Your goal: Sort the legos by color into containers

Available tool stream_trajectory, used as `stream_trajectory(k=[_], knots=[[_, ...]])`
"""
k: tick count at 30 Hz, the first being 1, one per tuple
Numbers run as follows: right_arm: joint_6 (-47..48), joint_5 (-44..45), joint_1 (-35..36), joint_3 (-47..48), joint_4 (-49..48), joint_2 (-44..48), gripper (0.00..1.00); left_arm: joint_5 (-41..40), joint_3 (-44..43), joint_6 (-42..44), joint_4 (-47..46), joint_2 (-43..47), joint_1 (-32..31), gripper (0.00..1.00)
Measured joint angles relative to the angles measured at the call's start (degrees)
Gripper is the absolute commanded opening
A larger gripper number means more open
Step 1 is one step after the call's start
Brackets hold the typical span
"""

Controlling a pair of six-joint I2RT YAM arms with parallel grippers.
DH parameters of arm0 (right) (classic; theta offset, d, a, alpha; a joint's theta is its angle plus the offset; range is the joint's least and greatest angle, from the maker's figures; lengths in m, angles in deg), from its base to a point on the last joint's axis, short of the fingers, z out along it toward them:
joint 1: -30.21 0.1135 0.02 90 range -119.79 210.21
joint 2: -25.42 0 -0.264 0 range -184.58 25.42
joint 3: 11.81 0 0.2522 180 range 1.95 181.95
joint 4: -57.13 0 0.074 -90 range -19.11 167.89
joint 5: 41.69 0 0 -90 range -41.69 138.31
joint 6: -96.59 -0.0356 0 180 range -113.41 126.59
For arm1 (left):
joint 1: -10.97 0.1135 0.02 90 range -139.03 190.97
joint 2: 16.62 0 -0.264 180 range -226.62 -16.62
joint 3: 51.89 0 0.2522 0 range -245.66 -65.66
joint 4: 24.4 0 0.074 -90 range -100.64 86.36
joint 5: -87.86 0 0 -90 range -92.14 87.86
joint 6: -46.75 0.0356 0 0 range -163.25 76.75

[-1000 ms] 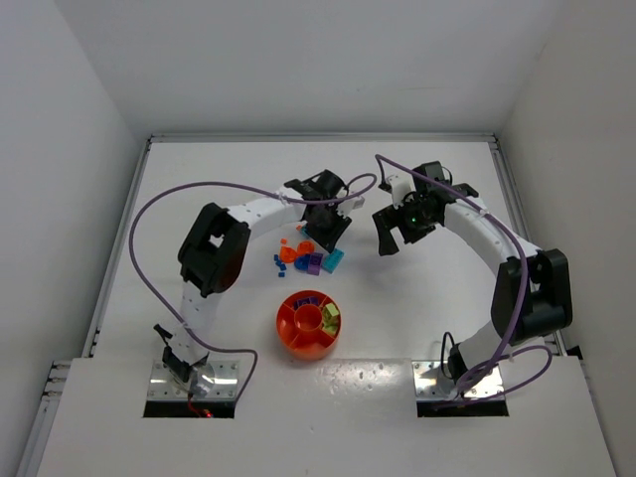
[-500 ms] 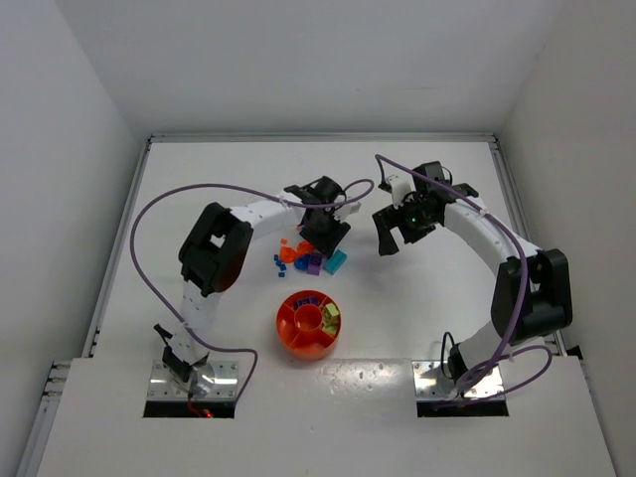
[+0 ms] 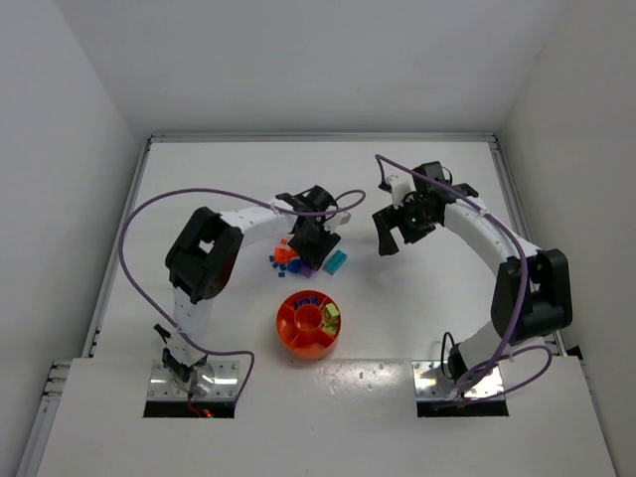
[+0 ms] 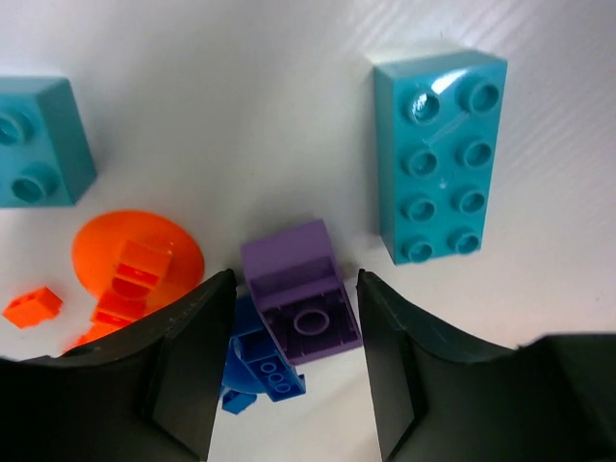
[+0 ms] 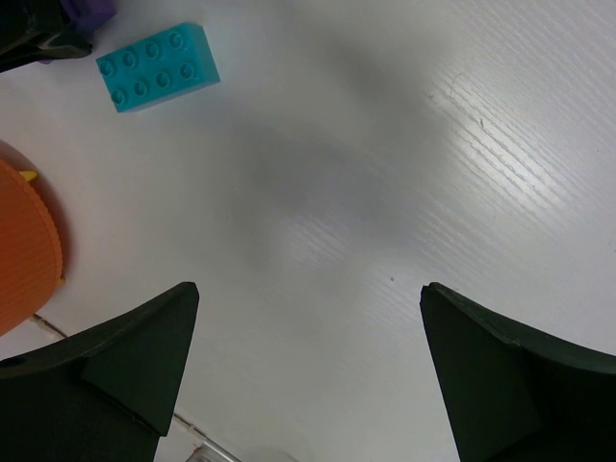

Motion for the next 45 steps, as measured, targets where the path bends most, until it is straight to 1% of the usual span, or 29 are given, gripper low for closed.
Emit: stream_trajectory(k=[4,8,12,13,15,18,19,22,26,29,33,36,39,40,41,42,43,45], knots=[[0.00,0.00,0.00,0.00,0.02,0.00,0.98,0.90,1.22,0.00,0.98,0.87,-0.04,0.61],[0.00,-0.02,0.00,-0.02,0.02,0.00,0.98,1.97,1.86,0.00,1.40,1.36,-0.37,0.59],[0.00,-0.02,0.00,-0.02,0.02,0.00,0.98,2.62,2.05,0.02,1.99,1.49,-0.61,0.51],[0.00,-0.02,0.00,0.00,0.02,0.00,0.98,2.64,2.05,0.02,2.14,1.49,-0.79,0.47],[0.00,0.00,0.00,0.00,0.02,0.00,0.98,2.75,2.05,0.04,2.29,1.46,-1.03,0.44],[0.00,0.00,0.02,-0.02,0.02,0.00,0.98,2.80,1.57,0.04,2.80,1.22,-1.79,0.35],[0.00,-0.02,0.00,0.00,0.02,0.00,0.98,2.78,1.03,0.04,3.06,0.92,-1.95,0.29],[0.00,-0.02,0.00,-0.02,0.02,0.00,0.98,2.64,-0.48,0.11,3.04,0.13,-2.14,0.22],[0.02,0.00,0.00,-0.02,0.02,0.00,0.97,2.56,-0.94,0.92,2.01,0.61,-1.95,0.21],[0.02,0.00,0.00,0.00,0.00,0.00,0.97,3.67,-0.79,2.54,1.27,3.56,-1.18,0.21],[0.02,-0.02,0.00,-0.02,0.02,0.00,0.97,8.74,0.52,5.84,0.09,12.61,1.18,0.21],[0.00,-0.09,0.00,-0.02,0.02,0.00,0.97,14.21,1.31,9.53,0.20,20.50,3.13,0.21],[0.24,-0.15,0.00,0.00,0.02,0.00,0.97,19.65,1.33,13.79,2.36,25.57,3.98,0.21],[0.35,-0.22,0.00,-0.02,0.00,0.00,0.97,21.44,1.33,15.47,3.78,26.47,3.98,0.22],[0.37,-0.28,0.00,-0.02,0.02,0.00,0.97,23.39,1.38,17.38,5.62,27.08,3.80,0.23],[0.39,-0.33,0.00,-0.02,0.00,0.00,0.97,25.14,1.49,19.19,7.56,27.36,3.67,0.26],[0.39,-0.37,0.00,0.00,0.02,0.00,0.97,26.58,1.60,21.18,9.53,27.39,3.52,0.27],[0.48,-0.42,0.00,-0.02,0.00,0.00,0.97,28.76,2.12,25.20,13.97,27.39,3.13,0.28]])
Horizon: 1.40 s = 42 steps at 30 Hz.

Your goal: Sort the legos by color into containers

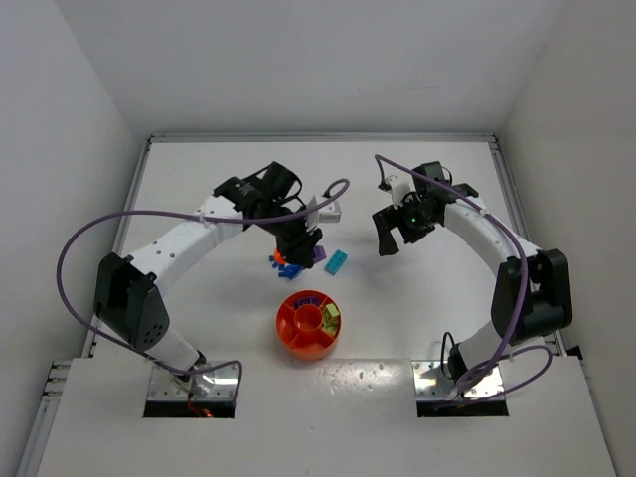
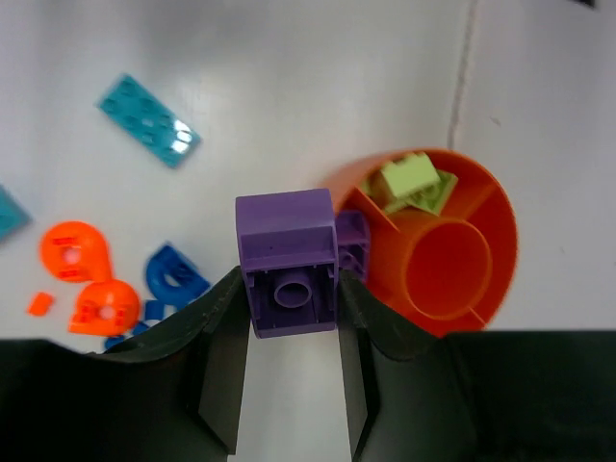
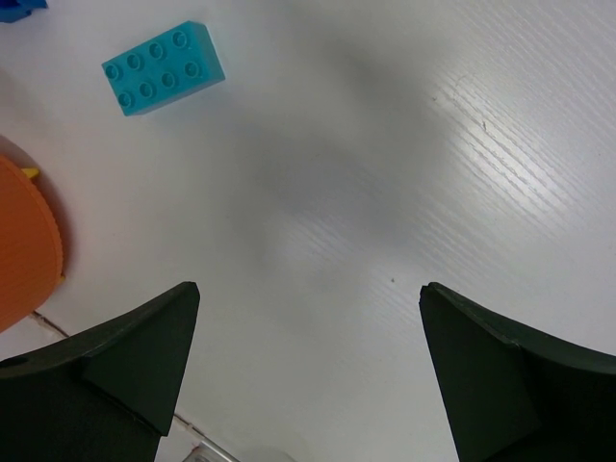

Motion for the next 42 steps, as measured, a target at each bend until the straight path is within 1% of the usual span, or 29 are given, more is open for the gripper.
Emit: stream_trajectory(k=[2,4,10,15,19,26,36,42], knots=[[0.15,-0.11,0.02,0.00,0.04,0.00,0.97,1.57,0.57,3.87,4.57,0.00,-0.63,0.28],[0.20,-0.31,0.00,0.00,0.04,0.00,0.97,2.82,1.03,7.10,8.83,0.00,-1.40,0.32],[0.33,-0.87,0.00,0.02,0.11,0.00,0.97,4.70,2.80,12.22,14.95,-0.04,-2.97,0.33],[0.35,-0.94,0.00,0.02,0.11,0.02,0.97,4.61,5.03,13.14,15.72,-0.04,-6.19,0.34],[0.33,-0.94,0.02,0.02,0.11,0.04,0.97,4.22,6.82,12.96,15.45,-0.09,-7.37,0.34],[0.59,-0.94,0.00,0.02,0.28,0.04,0.97,3.32,6.88,12.83,14.19,-1.53,-7.37,0.34],[0.98,-1.14,0.00,0.02,0.57,0.07,0.97,3.23,4.81,15.23,15.45,-4.09,-7.37,0.43],[0.98,-1.14,0.00,0.02,0.76,0.11,0.97,3.45,3.32,15.89,17.05,-6.21,-7.30,0.43]])
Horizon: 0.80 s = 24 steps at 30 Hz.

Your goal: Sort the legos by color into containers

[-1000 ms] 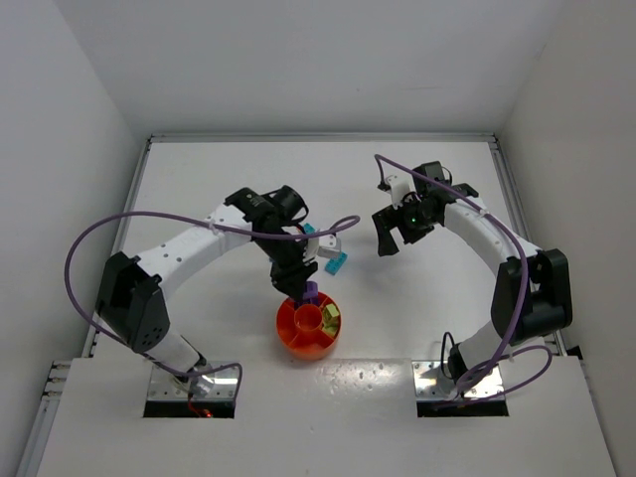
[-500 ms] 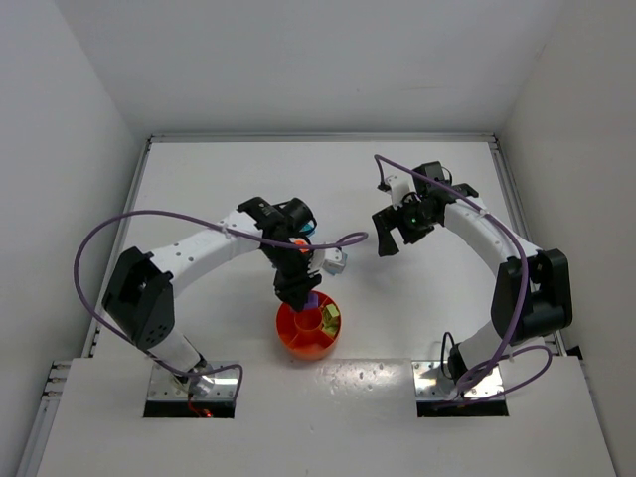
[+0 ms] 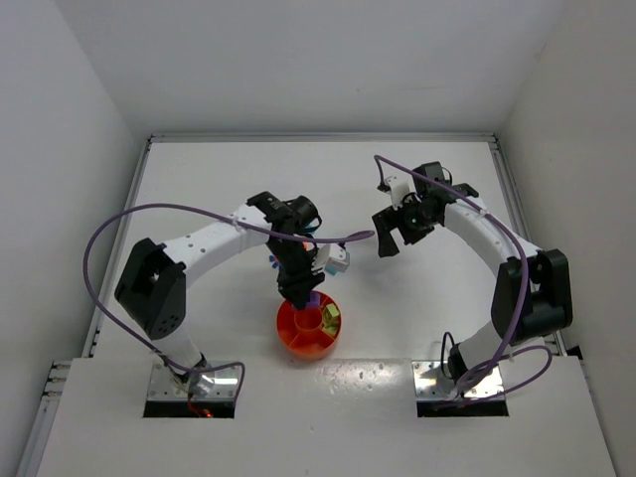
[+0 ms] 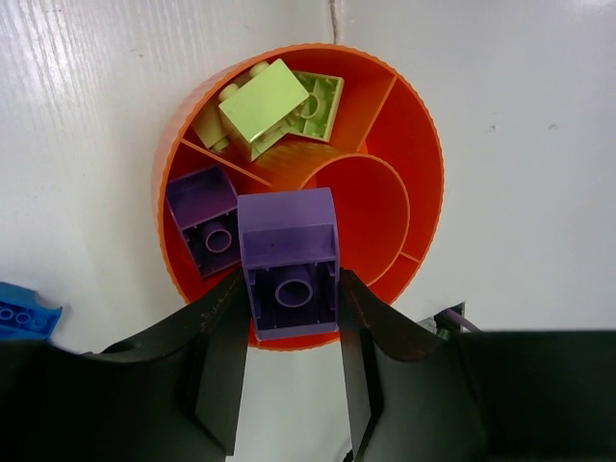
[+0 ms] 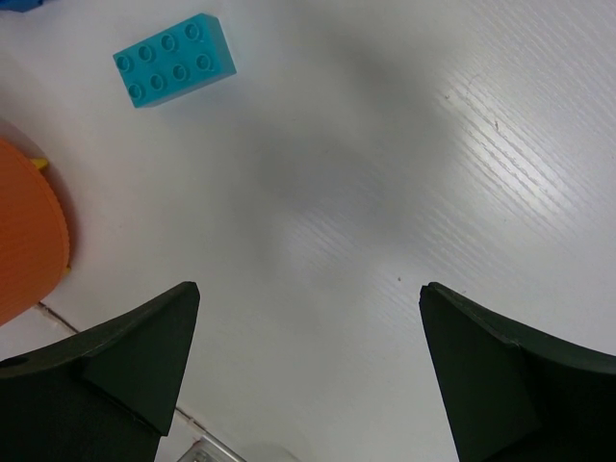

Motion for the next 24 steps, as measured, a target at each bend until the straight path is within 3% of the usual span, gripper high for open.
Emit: stream_trajectory(k=[4,9,20,24], knots=[[0.00,0.00,0.00,0.00,0.15,0.00,0.97,0.20,-0.44,0.72,0.31,-0.46,0.17,0.57],[0.00,0.00,0.00,0.00,0.22,0.00,0.97,0.33,-0.52,1.42,0.50,-0.94,0.44,0.98],[0.83,-0.35,0.07,0.00,0.44,0.00,0.94,0.61,-5.09,-0.87,-1.29,-0.92,5.68,1.00],[2.97,-1.90,0.48,0.00,0.83,0.31,0.86,-0.13,-5.70,-7.04,-7.30,1.90,9.62,1.00]])
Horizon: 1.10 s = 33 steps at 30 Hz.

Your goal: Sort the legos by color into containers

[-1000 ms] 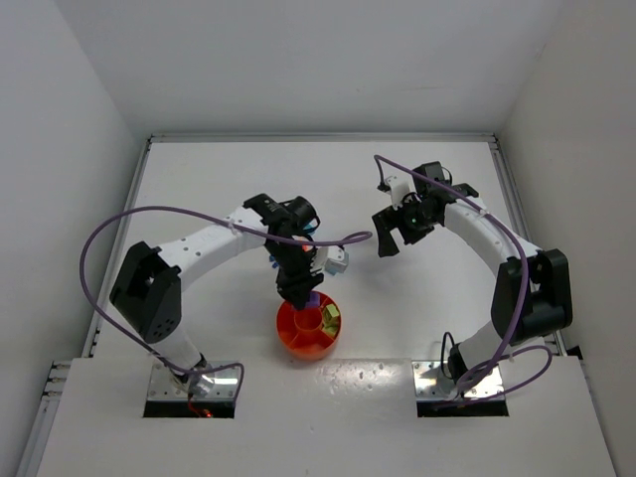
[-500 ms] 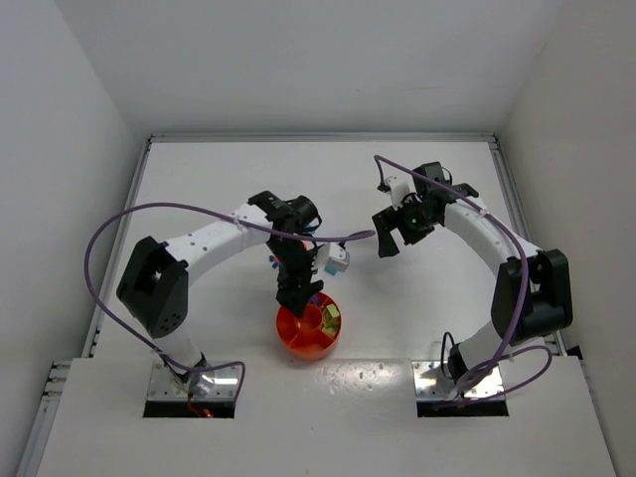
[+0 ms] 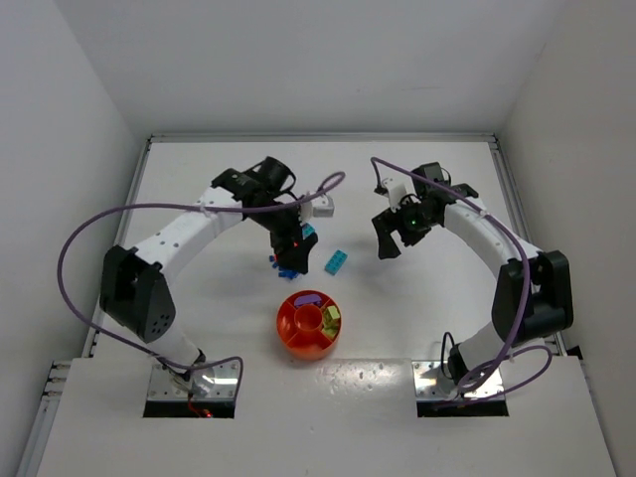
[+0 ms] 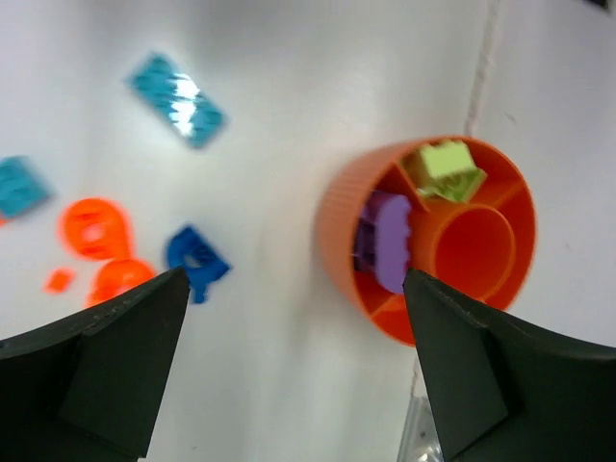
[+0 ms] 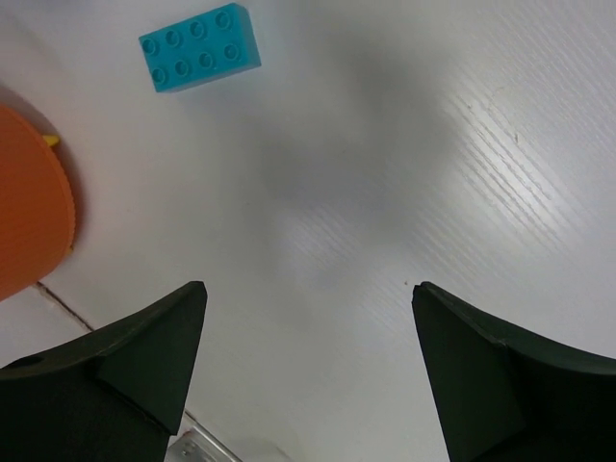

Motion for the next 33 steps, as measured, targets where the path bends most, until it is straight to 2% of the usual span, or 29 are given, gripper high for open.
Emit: stream_trajectory(k=[3,7,10,13,20,25,33], knots=[[2.91,-0.70,1.57,0.02,0.68,0.24,0.83,-2.27,0.35,-7.48,-7.13,3.93,3.48,1.00],[8.81,-0.68,7.13,0.15,1.99,0.24,0.82,-3.39,1.88,-15.50,-14.69,7.72,7.37,1.00],[14.16,-0.50,11.56,1.05,2.40,0.15,0.85,-1.42,3.67,-19.98,-17.81,8.15,11.06,1.00],[19.96,-0.48,14.05,0.66,-1.31,0.17,0.90,2.75,5.16,-22.99,-18.64,7.67,16.50,1.00],[33.24,-0.94,15.19,-0.37,-10.51,-3.76,0.91,12.22,5.20,-24.63,-18.56,4.07,25.24,1.00],[42.27,-1.38,16.22,-0.37,-12.96,-8.98,0.91,15.78,5.14,-24.92,-17.68,1.27,27.17,1.00],[50.25,-1.73,18.64,-0.22,-15.17,-12.79,0.91,17.88,5.09,-24.90,-16.65,-0.59,28.83,1.00]])
